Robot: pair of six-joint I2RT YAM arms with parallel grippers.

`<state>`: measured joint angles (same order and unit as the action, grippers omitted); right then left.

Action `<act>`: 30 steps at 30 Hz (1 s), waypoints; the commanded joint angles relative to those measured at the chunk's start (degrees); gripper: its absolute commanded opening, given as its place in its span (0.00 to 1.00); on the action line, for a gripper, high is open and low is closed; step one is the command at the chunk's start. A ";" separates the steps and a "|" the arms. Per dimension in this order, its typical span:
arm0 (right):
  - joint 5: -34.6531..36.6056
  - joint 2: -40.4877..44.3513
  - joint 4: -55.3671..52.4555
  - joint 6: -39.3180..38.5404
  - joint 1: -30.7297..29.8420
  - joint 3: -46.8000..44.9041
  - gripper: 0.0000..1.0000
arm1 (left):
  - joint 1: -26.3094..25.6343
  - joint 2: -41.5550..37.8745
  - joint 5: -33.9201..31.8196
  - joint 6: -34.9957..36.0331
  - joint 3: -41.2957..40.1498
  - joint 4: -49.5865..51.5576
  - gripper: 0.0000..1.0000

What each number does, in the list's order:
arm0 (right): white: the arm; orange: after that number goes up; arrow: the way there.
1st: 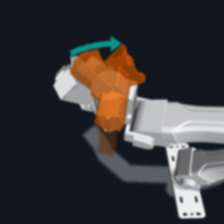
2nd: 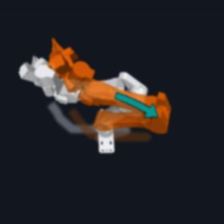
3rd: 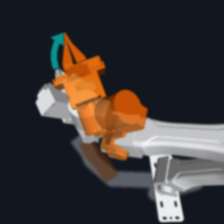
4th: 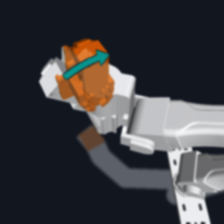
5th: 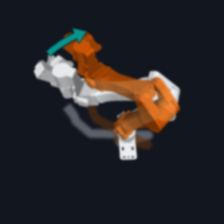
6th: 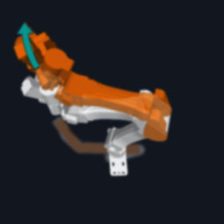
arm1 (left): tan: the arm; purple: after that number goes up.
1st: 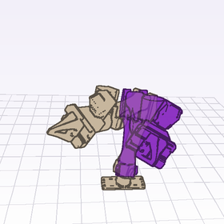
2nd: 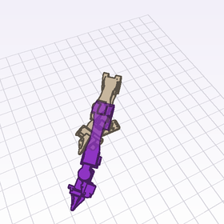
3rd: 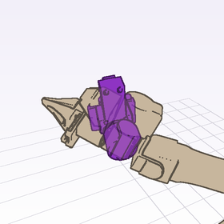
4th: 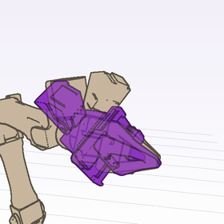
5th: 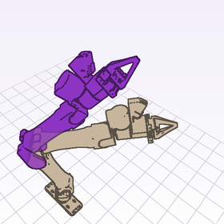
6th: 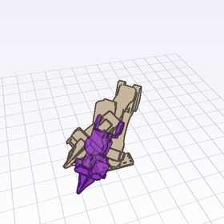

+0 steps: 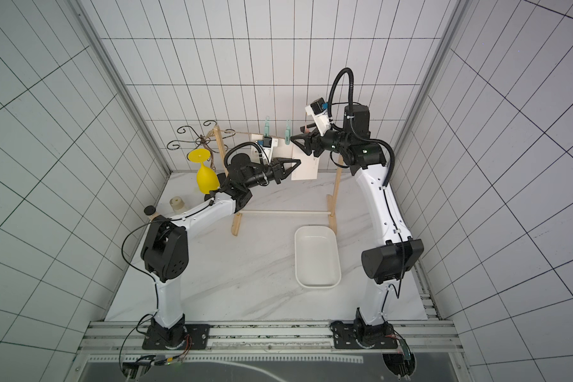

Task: Remove the postcards from the strings
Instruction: Remove the clamp from the clothesline.

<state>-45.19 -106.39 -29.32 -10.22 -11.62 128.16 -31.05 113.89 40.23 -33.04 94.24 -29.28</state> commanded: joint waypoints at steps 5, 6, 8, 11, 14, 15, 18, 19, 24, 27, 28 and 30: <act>-7.44 1.21 -1.51 0.22 1.81 0.78 0.57 | 0.43 -0.06 1.31 -0.82 2.57 -0.20 0.00; -8.03 1.18 -1.32 0.43 2.07 0.78 0.57 | 0.39 -0.04 1.35 -0.81 2.62 -0.15 0.00; -9.04 1.05 -0.85 0.96 2.55 0.84 0.55 | 0.40 0.04 1.50 -0.87 2.69 -0.14 0.00; -10.28 0.88 -0.65 1.16 3.05 0.95 0.54 | 0.37 0.21 1.86 -0.86 2.95 0.30 0.00; -11.37 0.74 -0.65 1.15 3.18 1.00 0.51 | 0.37 0.42 2.37 -0.80 3.32 0.61 0.00; -11.84 0.66 -0.62 1.17 3.27 1.04 0.50 | 0.34 0.49 2.43 -0.80 3.39 0.68 0.00; -12.82 0.31 -0.57 1.25 3.27 1.22 0.49 | 0.37 0.71 2.71 -0.75 3.63 0.98 0.00; -12.95 0.22 -0.56 1.25 3.35 1.35 0.48 | 0.37 0.77 2.67 -0.71 3.63 1.18 0.00; -13.89 -0.48 -0.58 1.43 3.53 2.48 0.45 | 0.38 0.81 2.91 -0.39 3.85 1.76 0.00; -14.64 -0.66 -0.46 1.49 3.62 2.80 0.40 | 0.37 0.84 3.09 -0.21 3.92 2.11 0.00; -14.75 -0.66 -0.33 1.59 3.66 2.80 0.39 | 0.43 0.81 3.04 -0.18 3.88 2.12 0.00; -15.27 -0.75 -0.15 1.68 3.78 2.80 0.37 | 0.40 0.90 3.15 -0.10 4.03 2.34 0.00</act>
<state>-56.53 -106.41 -29.15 -8.14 -8.01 128.16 -30.83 113.99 42.98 -32.99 96.51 -27.11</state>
